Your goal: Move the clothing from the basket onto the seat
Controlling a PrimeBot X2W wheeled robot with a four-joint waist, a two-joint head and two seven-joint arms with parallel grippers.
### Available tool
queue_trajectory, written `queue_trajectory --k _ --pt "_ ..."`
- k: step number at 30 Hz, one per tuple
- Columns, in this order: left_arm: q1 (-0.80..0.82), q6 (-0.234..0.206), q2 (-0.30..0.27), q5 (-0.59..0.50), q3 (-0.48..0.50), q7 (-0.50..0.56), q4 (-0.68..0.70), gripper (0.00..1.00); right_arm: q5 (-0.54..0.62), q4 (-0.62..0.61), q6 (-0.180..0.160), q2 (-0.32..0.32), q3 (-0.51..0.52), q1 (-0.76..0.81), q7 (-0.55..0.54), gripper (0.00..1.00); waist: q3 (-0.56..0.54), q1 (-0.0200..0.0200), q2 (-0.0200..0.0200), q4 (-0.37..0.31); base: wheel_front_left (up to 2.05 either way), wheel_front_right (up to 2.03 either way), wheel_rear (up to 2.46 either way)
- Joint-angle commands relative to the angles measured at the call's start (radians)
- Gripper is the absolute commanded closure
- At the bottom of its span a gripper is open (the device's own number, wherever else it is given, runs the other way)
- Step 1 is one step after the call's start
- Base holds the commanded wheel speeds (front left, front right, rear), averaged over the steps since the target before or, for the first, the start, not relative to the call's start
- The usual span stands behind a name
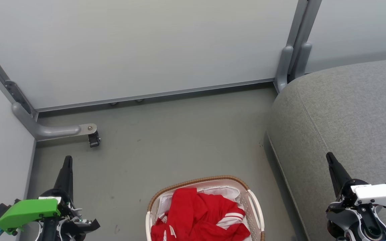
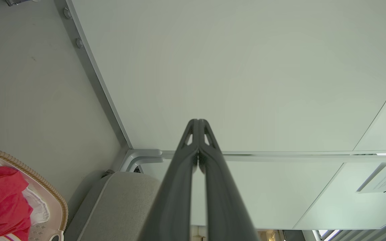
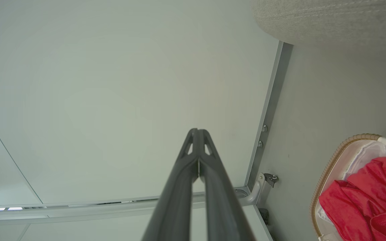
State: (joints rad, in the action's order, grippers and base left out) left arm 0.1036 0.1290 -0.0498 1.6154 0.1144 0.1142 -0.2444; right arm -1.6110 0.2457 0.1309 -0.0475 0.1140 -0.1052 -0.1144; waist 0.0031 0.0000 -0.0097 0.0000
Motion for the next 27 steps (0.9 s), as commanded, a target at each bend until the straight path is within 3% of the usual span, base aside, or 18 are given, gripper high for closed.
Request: queue_trajectory --k 1,27 --pt "0.012 0.005 -0.001 -0.005 0.001 0.002 -0.001 1.0 -0.004 -0.003 0.0 -0.006 0.001 -0.006 -0.002 1.0 0.0 0.0 0.0097 0.0 0.0 0.0 0.0" --pt "0.012 0.005 -0.001 -0.005 0.001 0.002 -0.001 1.0 -0.004 -0.003 0.0 -0.006 0.001 -0.006 -0.002 1.0 0.0 0.0 0.0097 0.0 0.0 0.0 0.0"
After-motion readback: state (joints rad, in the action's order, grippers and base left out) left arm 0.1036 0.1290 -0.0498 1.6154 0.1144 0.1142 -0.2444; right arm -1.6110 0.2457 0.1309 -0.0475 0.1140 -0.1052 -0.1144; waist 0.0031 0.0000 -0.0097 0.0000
